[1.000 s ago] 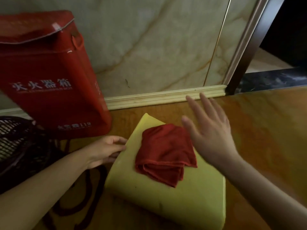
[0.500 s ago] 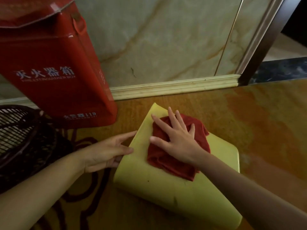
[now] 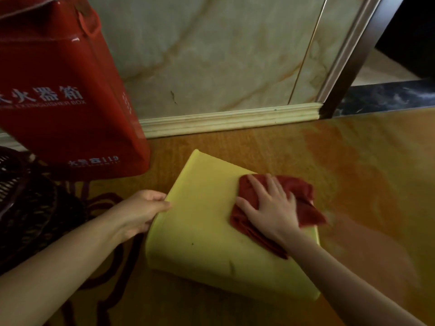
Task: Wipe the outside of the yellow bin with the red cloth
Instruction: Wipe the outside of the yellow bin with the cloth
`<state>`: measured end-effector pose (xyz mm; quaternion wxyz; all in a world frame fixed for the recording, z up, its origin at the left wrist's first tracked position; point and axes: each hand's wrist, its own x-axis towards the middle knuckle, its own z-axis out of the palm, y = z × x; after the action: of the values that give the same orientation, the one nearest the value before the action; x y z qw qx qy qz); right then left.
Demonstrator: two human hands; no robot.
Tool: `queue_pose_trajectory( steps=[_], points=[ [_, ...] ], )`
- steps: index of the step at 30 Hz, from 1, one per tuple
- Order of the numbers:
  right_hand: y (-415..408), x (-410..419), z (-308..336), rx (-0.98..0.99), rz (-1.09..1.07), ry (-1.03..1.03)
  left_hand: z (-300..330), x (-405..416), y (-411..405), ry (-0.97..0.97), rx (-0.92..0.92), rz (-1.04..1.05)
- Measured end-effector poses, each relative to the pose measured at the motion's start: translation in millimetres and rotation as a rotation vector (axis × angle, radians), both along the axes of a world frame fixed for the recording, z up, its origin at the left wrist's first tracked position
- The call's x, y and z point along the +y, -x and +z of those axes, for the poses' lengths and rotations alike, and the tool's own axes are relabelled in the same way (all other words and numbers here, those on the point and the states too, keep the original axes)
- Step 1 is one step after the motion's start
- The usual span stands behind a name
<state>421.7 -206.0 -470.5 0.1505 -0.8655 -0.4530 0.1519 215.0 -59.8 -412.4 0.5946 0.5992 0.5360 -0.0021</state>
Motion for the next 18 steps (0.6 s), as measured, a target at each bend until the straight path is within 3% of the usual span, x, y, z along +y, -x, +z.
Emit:
queue_pose_trajectory(
  steps=[4, 7, 10, 13, 18],
  points=[
    [62, 15, 17, 0.005, 0.345, -0.173, 5, -1, -11, 0.047, -0.050, 0.101],
    [29, -53, -6, -0.077, 0.368, -0.198, 4, -2, -10, 0.040, -0.083, 0.079],
    [-34, -87, -17, -0.018, 0.247, -0.146, 4, -1, -11, 0.007, -0.176, -0.001],
    [-75, -57, -12, 0.044, 0.072, -0.058, 9, -2, 1, 0.029, -0.262, -0.099],
    [-90, -20, -16, 0.038, -0.103, 0.021, -13, -29, 65, 0.013, -0.213, -0.156]
  ],
)
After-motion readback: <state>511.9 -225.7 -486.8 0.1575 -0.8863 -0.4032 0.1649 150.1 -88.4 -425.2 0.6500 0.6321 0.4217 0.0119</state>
